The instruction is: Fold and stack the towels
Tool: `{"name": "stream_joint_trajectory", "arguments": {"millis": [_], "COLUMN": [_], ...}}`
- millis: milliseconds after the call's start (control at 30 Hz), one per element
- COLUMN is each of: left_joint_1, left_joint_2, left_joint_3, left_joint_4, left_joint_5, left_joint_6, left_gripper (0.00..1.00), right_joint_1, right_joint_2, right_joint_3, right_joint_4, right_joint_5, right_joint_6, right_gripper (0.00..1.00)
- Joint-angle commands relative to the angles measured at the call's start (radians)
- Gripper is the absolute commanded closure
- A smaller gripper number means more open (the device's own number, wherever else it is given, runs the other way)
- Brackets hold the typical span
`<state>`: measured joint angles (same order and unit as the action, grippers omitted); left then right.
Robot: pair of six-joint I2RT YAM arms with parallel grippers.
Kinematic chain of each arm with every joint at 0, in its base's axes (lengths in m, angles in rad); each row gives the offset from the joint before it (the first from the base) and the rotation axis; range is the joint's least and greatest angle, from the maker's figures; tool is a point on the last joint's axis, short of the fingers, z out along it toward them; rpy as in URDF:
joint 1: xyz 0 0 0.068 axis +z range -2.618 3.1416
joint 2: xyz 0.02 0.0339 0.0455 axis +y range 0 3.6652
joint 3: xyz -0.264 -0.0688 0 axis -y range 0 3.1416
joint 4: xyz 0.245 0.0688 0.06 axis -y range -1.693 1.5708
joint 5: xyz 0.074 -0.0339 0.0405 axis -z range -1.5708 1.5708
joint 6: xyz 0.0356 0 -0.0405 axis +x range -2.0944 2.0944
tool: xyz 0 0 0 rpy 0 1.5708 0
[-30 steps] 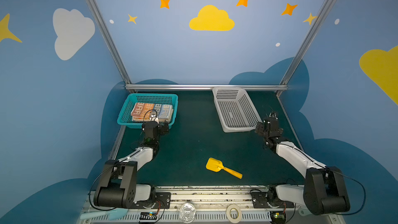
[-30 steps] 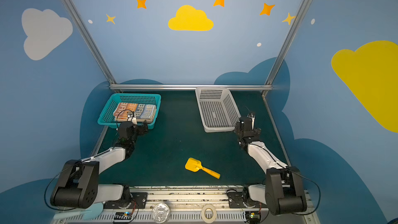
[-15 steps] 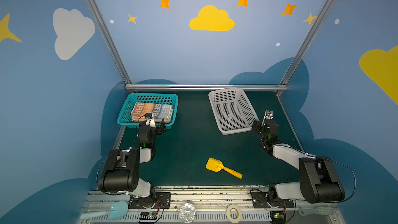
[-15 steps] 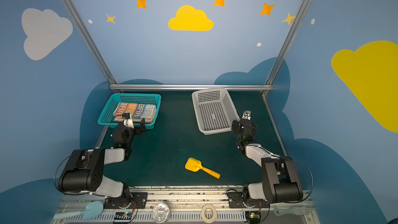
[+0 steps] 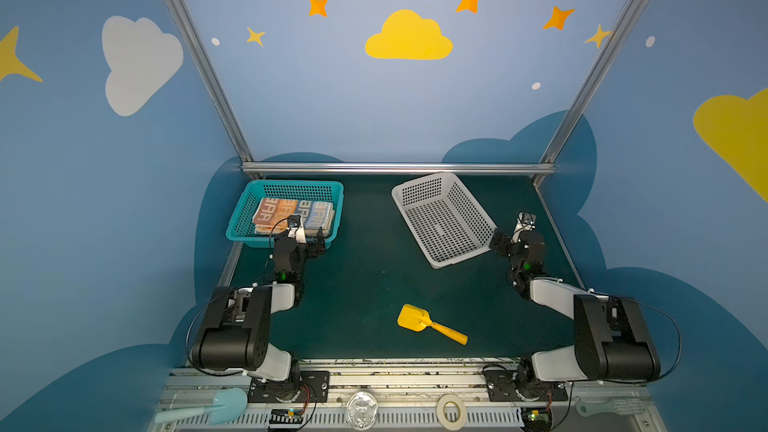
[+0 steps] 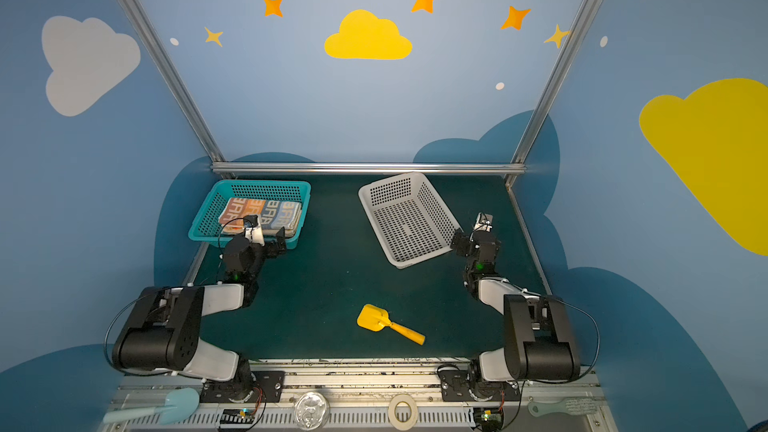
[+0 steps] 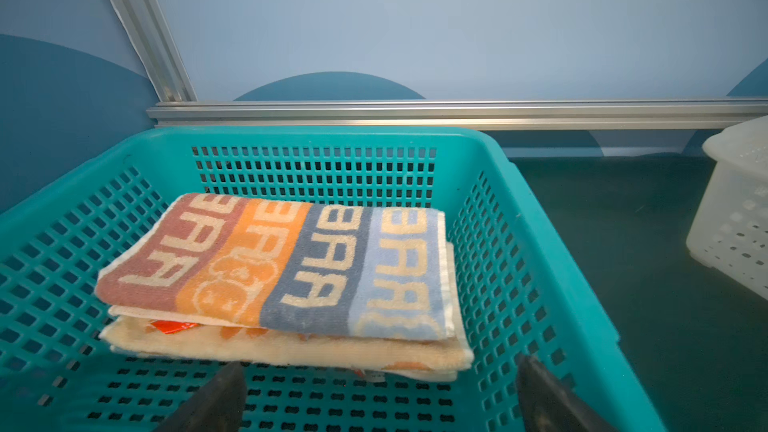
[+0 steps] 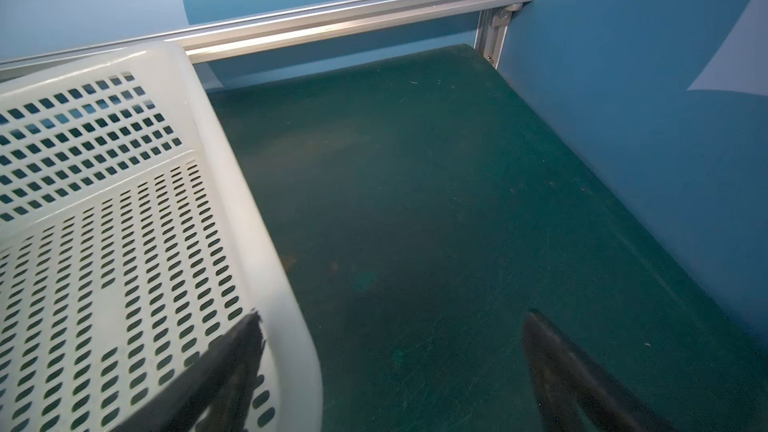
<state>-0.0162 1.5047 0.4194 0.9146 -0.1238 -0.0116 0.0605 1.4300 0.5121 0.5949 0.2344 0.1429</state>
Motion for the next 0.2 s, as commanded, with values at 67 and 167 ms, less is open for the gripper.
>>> {"name": "stream_joint_trajectory", "arguments": {"millis": [67, 167], "left_joint_1": [-0.021, -0.022], "left_joint_2": [0.022, 0.025], "left_joint_3": [-0.020, -0.016], "left_joint_4": [-0.116, -0.119], "left_joint_5": [-0.066, -0.064], "left_joint_6": [0.012, 0.012], "left_gripper": [0.00, 0.00], "right_joint_1": [0.001, 0.001], "right_joint_2": [0.012, 0.012], "right_joint_3": [-0.004, -0.005], "right_joint_4": [-0.131, -0.130], "right_joint_5": [-0.004, -0.004], "right_joint_6": [-0.006, -0.004], "right_gripper": [0.04, 0.04]}}
